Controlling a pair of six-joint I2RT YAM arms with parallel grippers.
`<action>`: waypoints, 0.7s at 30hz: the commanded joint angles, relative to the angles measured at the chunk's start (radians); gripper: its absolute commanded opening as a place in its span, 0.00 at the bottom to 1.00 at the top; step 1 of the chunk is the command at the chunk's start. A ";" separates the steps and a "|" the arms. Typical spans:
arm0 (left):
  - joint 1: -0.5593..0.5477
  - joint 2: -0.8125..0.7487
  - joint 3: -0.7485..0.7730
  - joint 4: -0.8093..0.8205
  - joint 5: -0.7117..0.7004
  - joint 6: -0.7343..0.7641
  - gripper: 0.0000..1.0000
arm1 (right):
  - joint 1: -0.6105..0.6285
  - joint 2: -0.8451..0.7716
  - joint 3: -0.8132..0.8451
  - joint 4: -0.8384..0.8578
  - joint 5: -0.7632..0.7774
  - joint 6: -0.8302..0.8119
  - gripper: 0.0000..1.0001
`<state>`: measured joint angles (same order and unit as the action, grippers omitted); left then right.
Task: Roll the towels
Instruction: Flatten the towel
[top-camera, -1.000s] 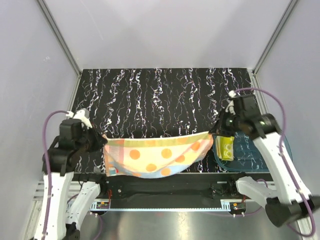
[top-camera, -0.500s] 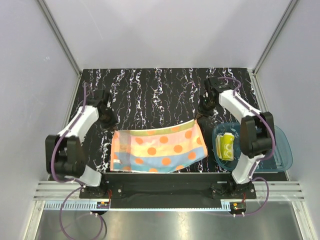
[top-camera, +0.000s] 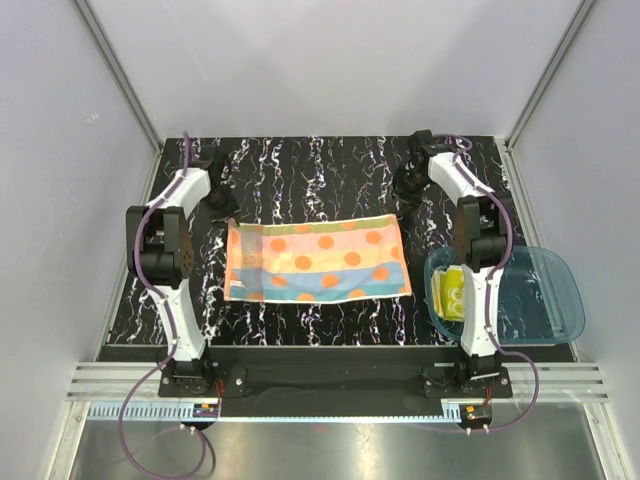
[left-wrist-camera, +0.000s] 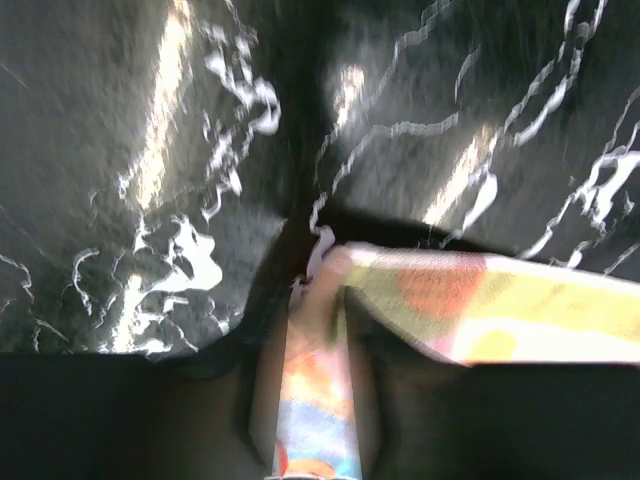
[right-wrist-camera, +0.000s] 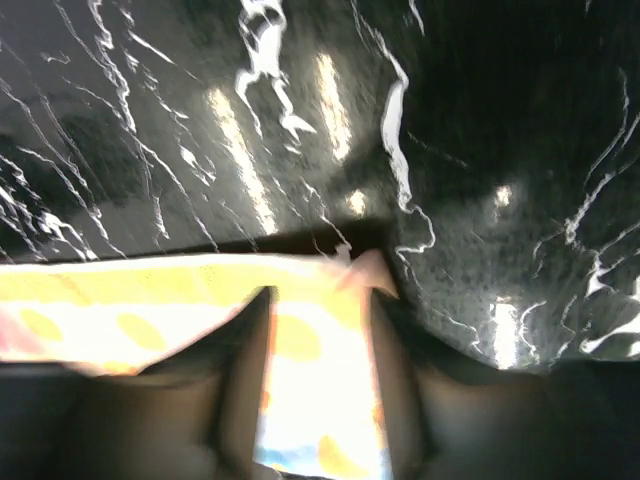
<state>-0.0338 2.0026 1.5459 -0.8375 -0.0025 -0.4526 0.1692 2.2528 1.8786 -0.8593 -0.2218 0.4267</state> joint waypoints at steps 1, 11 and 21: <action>0.011 -0.004 0.108 -0.032 -0.037 0.031 0.41 | 0.001 0.008 0.128 -0.094 0.031 -0.040 0.55; 0.014 -0.464 -0.090 0.000 -0.211 0.019 0.59 | -0.013 -0.287 -0.001 -0.097 0.191 -0.043 0.70; 0.091 -0.915 -0.601 0.358 0.044 -0.032 0.99 | -0.013 -0.853 -0.568 0.227 0.142 -0.031 0.73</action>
<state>0.0463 1.0424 0.9703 -0.5739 -0.1112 -0.4656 0.1604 1.4712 1.4067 -0.7570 -0.0700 0.3977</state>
